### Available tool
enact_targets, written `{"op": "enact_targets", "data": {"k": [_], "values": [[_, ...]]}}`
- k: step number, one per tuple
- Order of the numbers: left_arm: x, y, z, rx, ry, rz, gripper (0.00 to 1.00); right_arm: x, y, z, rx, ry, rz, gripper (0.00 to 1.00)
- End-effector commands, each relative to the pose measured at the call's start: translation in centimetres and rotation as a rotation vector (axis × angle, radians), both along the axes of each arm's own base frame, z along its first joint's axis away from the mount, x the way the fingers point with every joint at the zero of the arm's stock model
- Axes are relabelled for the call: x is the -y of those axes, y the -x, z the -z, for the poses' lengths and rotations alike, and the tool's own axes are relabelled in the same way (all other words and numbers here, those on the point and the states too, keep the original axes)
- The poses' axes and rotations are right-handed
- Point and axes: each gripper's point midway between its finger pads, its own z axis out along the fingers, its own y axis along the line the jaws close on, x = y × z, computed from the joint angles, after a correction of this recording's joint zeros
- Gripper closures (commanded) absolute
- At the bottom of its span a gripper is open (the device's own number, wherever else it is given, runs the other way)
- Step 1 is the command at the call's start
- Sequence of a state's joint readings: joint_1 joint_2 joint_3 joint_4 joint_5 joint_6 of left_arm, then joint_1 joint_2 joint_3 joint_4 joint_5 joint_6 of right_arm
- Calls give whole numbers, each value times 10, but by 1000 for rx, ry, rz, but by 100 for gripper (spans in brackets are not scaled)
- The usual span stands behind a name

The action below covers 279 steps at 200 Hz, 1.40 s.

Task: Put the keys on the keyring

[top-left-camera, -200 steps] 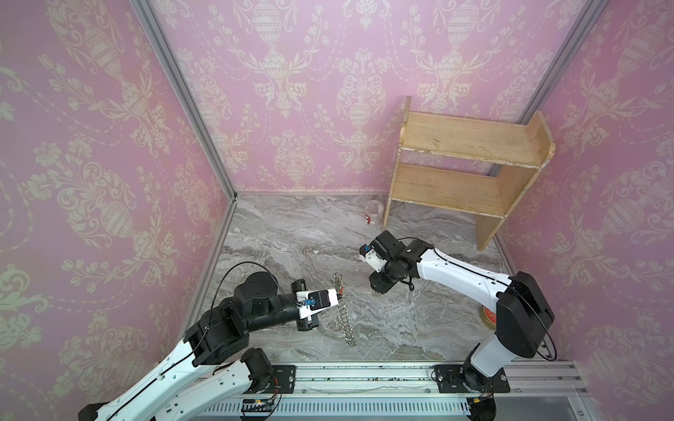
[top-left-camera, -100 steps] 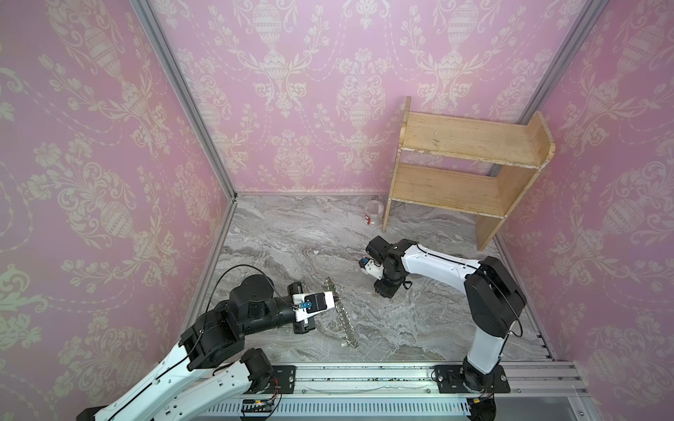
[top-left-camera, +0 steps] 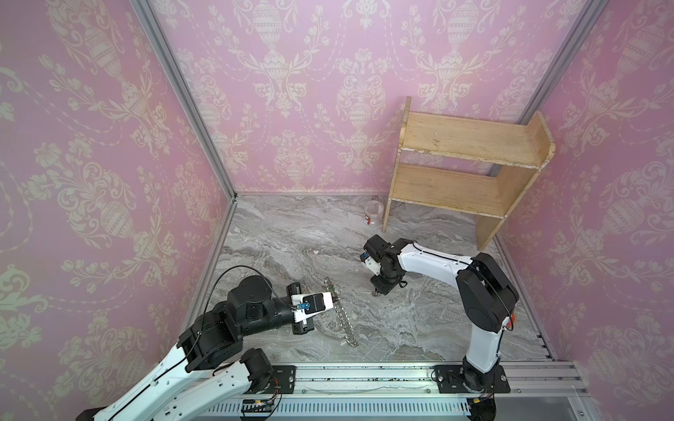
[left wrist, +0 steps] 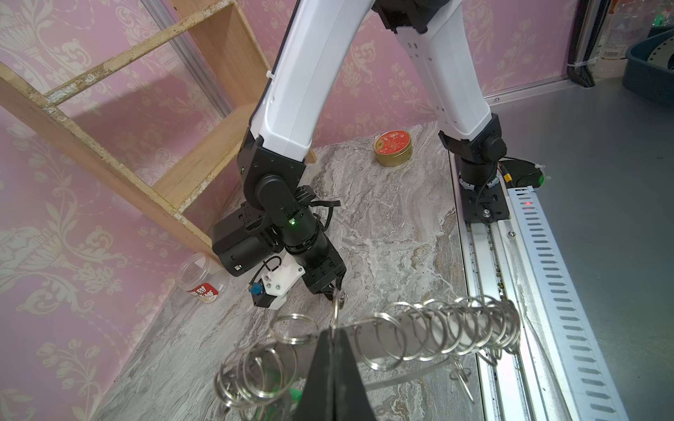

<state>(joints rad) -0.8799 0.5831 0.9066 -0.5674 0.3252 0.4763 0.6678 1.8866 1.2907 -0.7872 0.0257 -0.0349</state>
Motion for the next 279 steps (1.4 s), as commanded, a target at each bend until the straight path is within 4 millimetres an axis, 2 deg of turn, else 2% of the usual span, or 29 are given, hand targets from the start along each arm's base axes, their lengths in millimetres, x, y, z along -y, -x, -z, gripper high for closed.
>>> {"op": "enact_targets", "data": {"k": [1, 22, 36, 62, 93, 116, 129, 145, 157, 172, 199, 231, 257, 279], "values": [[-3, -1, -19, 21, 49, -21, 100, -3, -8, 4, 10, 4, 27, 56], [-4, 0, -20, 22, 49, -21, 100, 5, -8, 9, 3, 66, 25, 57], [-5, 0, -21, 22, 49, -23, 100, 15, -1, 12, -14, 124, 29, 57], [-6, 1, -21, 17, 45, -23, 100, 30, 15, -1, -44, 172, 65, 58], [-5, 1, -22, 19, 46, -20, 100, 20, 4, -36, 26, 91, 82, 56], [-4, 1, -23, 16, 50, -16, 100, 2, -12, -44, 54, 33, 55, 51], [-5, 2, -23, 13, 53, -19, 100, -10, -20, -39, 53, 3, 40, 42], [-6, 2, -24, 12, 53, -19, 100, -19, -30, -25, 56, -5, 26, 40], [-6, 2, -24, 14, 50, -20, 100, -18, -33, -12, 49, 30, 18, 40], [-7, 3, -24, 15, 46, -19, 100, -6, -34, 1, 50, 117, 12, 40], [-8, 4, -26, 18, 48, -18, 100, 22, -22, 9, 38, 231, 13, 40], [-7, 4, -26, 17, 53, -14, 100, 67, 2, -1, 1, 418, 38, 40], [-6, 4, -26, 14, 54, -10, 100, 80, 29, -8, -57, 439, 56, 41], [-5, 4, -26, 11, 56, -6, 100, 72, 51, -8, -136, 403, 43, 41]]}}
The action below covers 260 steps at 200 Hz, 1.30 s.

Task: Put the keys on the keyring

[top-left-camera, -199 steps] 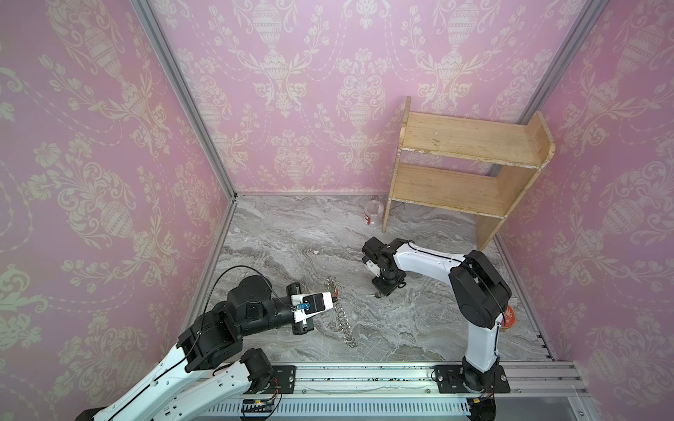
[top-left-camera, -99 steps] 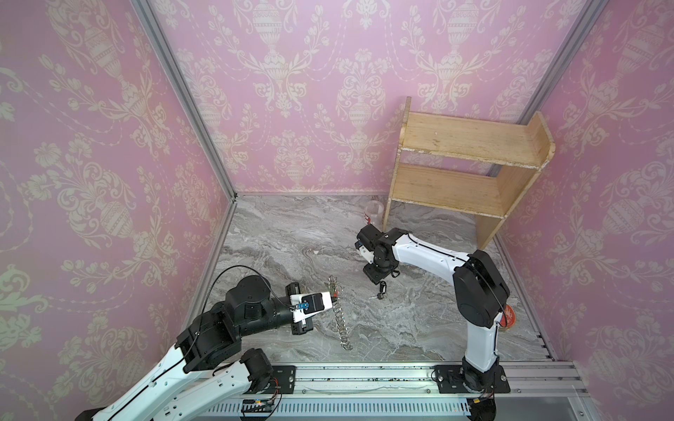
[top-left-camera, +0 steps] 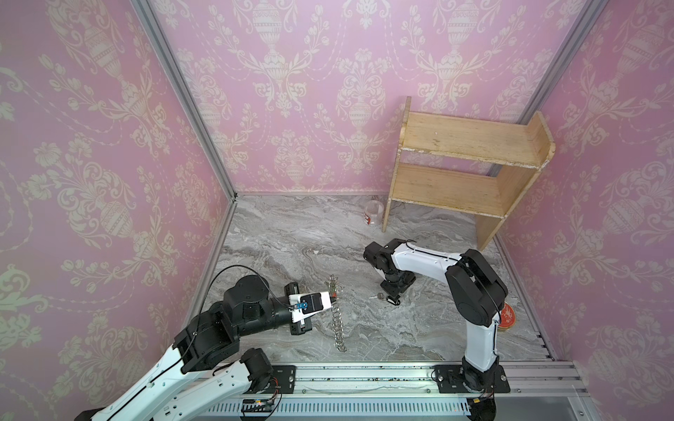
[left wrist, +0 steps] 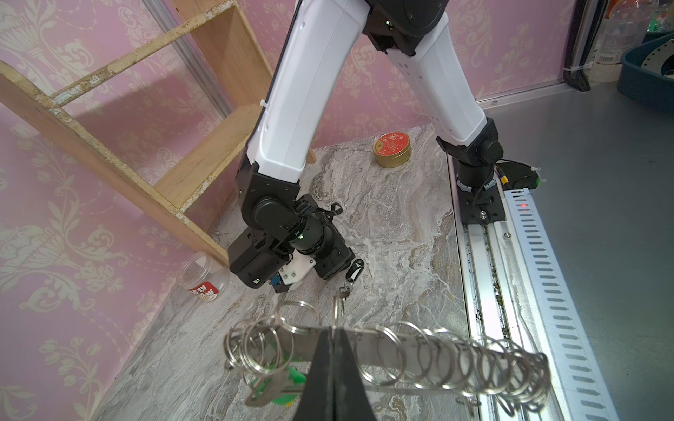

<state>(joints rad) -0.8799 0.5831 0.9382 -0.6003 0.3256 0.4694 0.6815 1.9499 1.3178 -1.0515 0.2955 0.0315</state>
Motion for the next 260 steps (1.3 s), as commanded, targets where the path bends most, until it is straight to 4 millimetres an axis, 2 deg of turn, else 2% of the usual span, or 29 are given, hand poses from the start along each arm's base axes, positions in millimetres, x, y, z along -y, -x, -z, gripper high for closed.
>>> {"op": "enact_targets", "data": {"k": [1, 22, 36, 50, 65, 85, 101, 104, 135, 158, 192, 211, 260], "values": [[-1, 1, -20, 19, 55, -5, 100, 2, 31, -11, -82, 6, 19, 41], [-1, 2, -21, 17, 57, -4, 100, -7, 38, -15, -91, -48, 12, 42], [-1, 2, -22, 16, 58, -5, 100, -6, 26, -25, -11, -78, -3, 41], [-2, 2, -23, 15, 57, -4, 100, -14, 16, -38, 39, -155, -48, 41], [-2, 3, -24, 14, 57, -3, 100, -30, 14, -47, 54, -264, -176, 41], [-2, 3, -25, 16, 60, -1, 100, -48, 18, -61, 49, -354, -449, 42], [-2, 3, -25, 20, 61, -1, 100, -58, 34, -69, 5, -413, -683, 42], [-2, 4, -26, 22, 62, 1, 100, -54, 42, -61, -21, -409, -712, 42], [-2, 5, -29, 28, 72, 8, 100, -56, 65, -46, -53, -474, -952, 44], [-4, 7, -30, 33, 74, 12, 100, -60, 55, -38, -19, -450, -1048, 51], [-6, 8, -32, 41, 75, 11, 100, -66, 30, -24, 35, -368, -1165, 68], [-8, 9, -32, 48, 82, 6, 100, -74, 19, -27, 70, -371, -1196, 70], [-11, 10, -29, 55, 74, 2, 100, -71, 22, -20, 33, -355, -1237, 70]]}}
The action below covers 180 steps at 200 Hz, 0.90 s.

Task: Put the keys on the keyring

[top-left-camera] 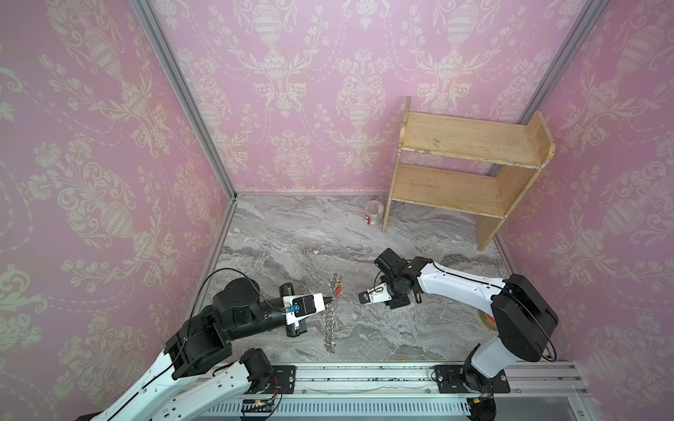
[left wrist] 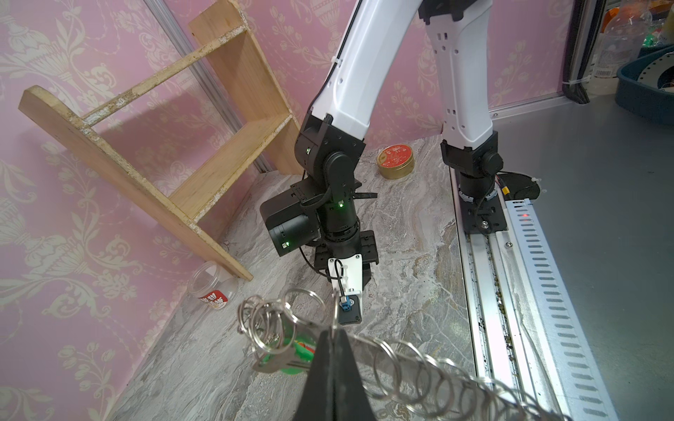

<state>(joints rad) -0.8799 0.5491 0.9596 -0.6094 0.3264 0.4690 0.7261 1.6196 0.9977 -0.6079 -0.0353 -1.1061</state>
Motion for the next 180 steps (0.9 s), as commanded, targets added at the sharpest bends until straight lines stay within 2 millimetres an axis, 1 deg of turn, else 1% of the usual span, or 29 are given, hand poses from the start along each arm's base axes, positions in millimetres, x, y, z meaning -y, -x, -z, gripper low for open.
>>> {"op": "enact_targets", "data": {"k": [1, 32, 51, 74, 124, 180], "values": [[-4, 3, -14, 27, 38, 1, 100, -1, -3, -3, 20, 0, -47, 70], [-3, 3, -13, 28, 34, 1, 100, 4, -3, 1, 47, 8, -64, 70], [-3, 3, -13, 29, 35, 1, 100, 2, -2, 2, 33, 9, -72, 70], [-5, 3, -12, 30, 31, -4, 100, 5, -1, 10, 25, 30, -74, 70], [-6, 3, -10, 30, 21, -8, 100, 6, -1, 17, 18, 46, -82, 71], [-8, 3, -9, 34, 18, -12, 100, 9, -3, 21, 15, 58, -80, 72]]}}
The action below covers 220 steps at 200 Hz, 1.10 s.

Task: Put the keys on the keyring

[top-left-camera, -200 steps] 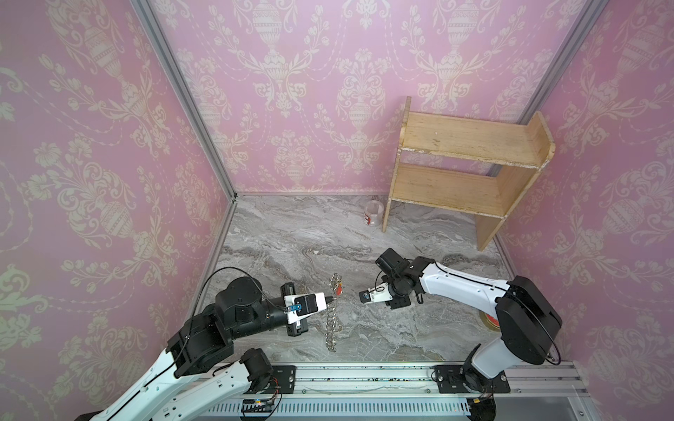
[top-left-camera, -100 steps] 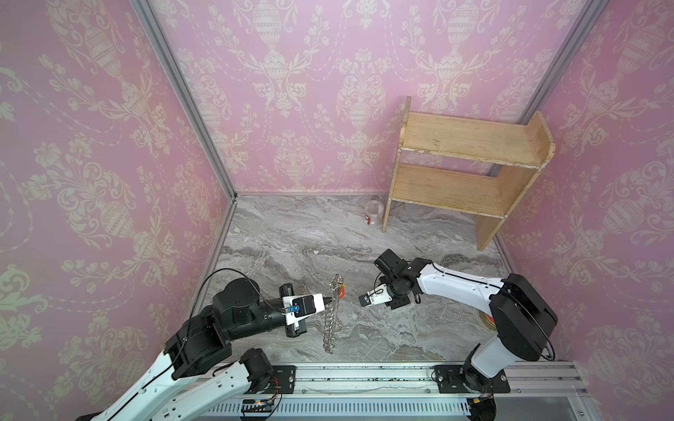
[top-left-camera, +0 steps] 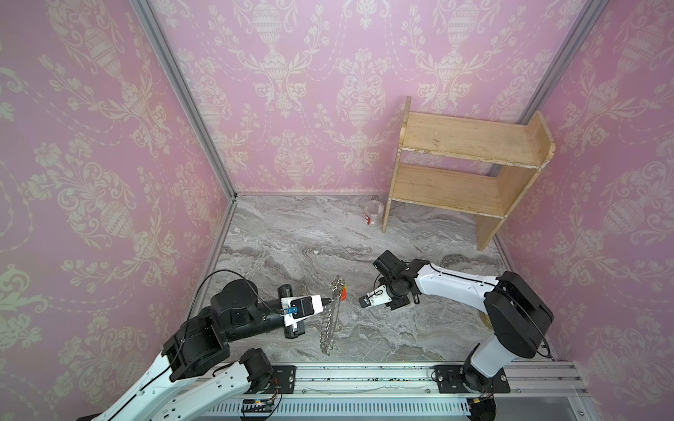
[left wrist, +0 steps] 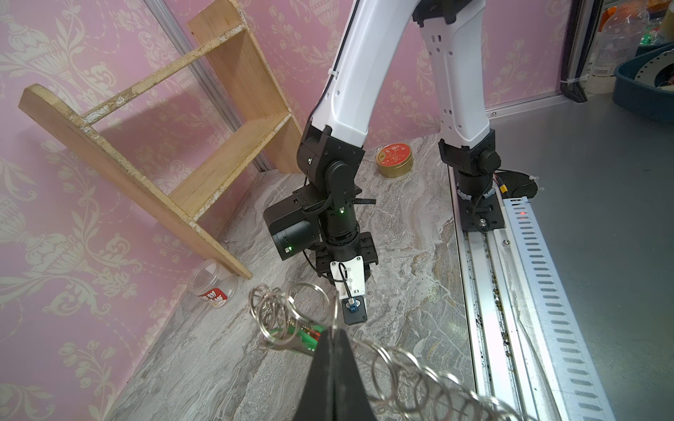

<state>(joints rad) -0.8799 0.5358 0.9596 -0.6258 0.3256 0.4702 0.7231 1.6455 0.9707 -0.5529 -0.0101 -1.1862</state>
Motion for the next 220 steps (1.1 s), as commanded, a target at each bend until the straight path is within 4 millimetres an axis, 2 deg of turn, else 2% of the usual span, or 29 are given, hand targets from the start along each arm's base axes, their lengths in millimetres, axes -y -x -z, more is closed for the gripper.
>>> {"op": "enact_targets", "data": {"k": [1, 67, 81, 101, 127, 171, 220], "values": [[-4, 0, -10, 35, 22, -12, 100, 6, 2, 9, -15, 27, -11, 72], [-7, 0, -10, 38, 18, -20, 100, 5, 0, 14, -36, 30, -6, 77], [-7, 0, -9, 37, 14, -22, 100, 5, 0, 15, -42, 30, -2, 83], [-8, 0, -9, 40, 15, -23, 100, 3, -2, 14, -49, 25, 13, 100], [-8, 0, -9, 40, 14, -26, 100, 2, -3, 6, -44, 16, 26, 100], [-7, 1, -11, 38, 22, -19, 100, -6, -8, -30, -26, -57, 113, 100], [-4, 1, -16, 41, 35, -9, 100, -14, -19, -83, -83, -286, 431, 100]]}}
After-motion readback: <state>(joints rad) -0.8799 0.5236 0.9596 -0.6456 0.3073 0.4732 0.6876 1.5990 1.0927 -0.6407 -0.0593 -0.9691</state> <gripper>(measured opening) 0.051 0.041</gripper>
